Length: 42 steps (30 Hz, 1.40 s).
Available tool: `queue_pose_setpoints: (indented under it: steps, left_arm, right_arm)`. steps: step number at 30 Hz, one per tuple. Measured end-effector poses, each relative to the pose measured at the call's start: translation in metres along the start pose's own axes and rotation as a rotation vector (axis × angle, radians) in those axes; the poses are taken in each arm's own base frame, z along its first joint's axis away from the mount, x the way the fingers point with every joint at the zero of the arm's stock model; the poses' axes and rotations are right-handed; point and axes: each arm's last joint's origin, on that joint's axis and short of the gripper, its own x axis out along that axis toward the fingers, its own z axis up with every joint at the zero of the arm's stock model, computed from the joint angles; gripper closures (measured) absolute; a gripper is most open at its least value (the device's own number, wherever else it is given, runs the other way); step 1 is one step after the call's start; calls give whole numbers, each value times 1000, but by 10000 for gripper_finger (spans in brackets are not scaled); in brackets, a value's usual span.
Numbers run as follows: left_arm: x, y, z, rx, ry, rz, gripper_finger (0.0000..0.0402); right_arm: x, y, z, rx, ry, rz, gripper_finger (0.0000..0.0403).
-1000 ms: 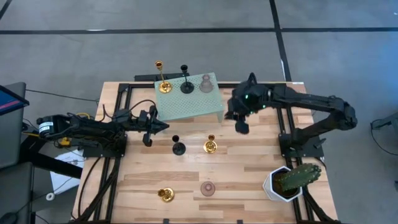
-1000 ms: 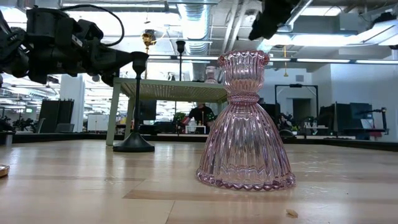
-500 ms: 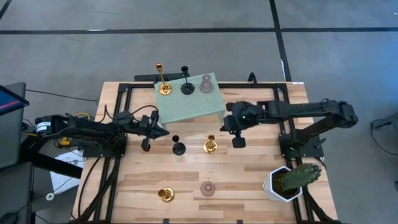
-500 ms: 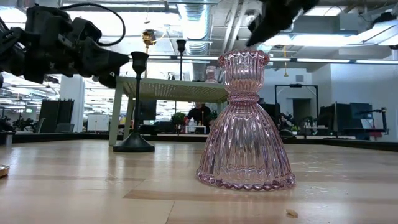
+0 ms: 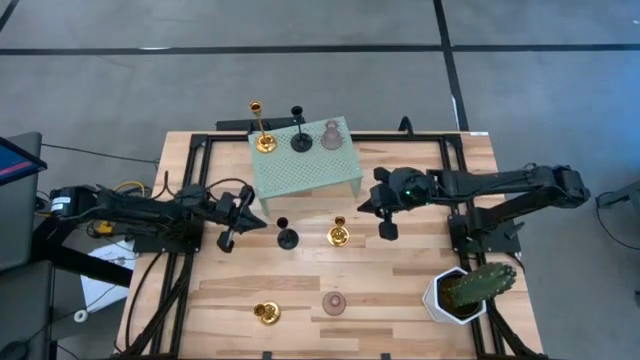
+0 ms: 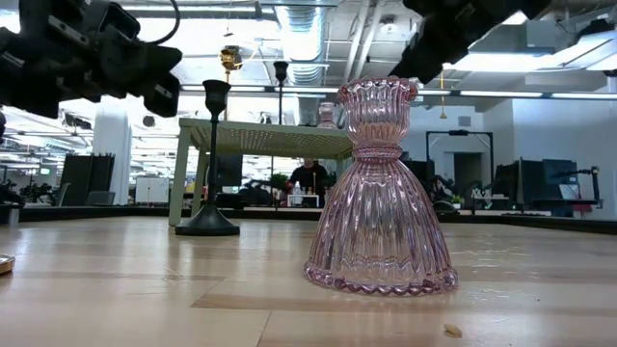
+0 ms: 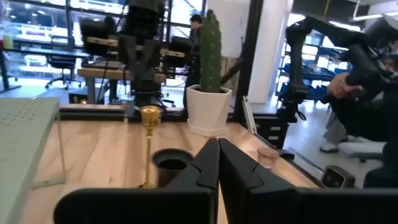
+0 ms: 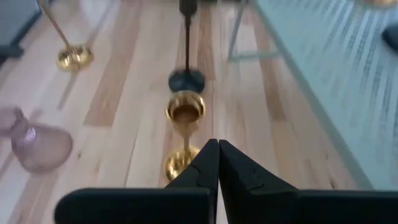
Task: Pick & Place candle stick holders
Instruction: Put the bottom gold candle holder on the shelf
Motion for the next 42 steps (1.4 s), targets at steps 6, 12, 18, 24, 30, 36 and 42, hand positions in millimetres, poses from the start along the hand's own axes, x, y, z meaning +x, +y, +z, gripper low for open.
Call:
queue_pose_setpoints:
  steps: [6,12,18,24,30,36,42]
  left_arm:
    - [3,-9,-6,23,49,66,399]
    - [6,-27,-10,-53,84,34,399]
    - [7,-53,-14,-82,130,67,399]
    - [1,-81,-13,-106,149,81,399]
    - [-6,-99,-11,-106,156,36,397]
    - [-8,-103,-11,-111,155,-1,388]
    - [-8,-103,-11,-52,153,-5,391]
  right_arm:
    - [1,2,-17,52,-83,-4,403]
    - [8,7,-35,112,-93,9,403]
    - [12,13,-42,109,-139,12,403]
    - [12,16,-38,103,-187,21,403]
    - [11,15,-35,96,-226,19,403]
    - [11,15,-35,95,-228,19,403]
    - [11,15,-34,95,-230,19,403]
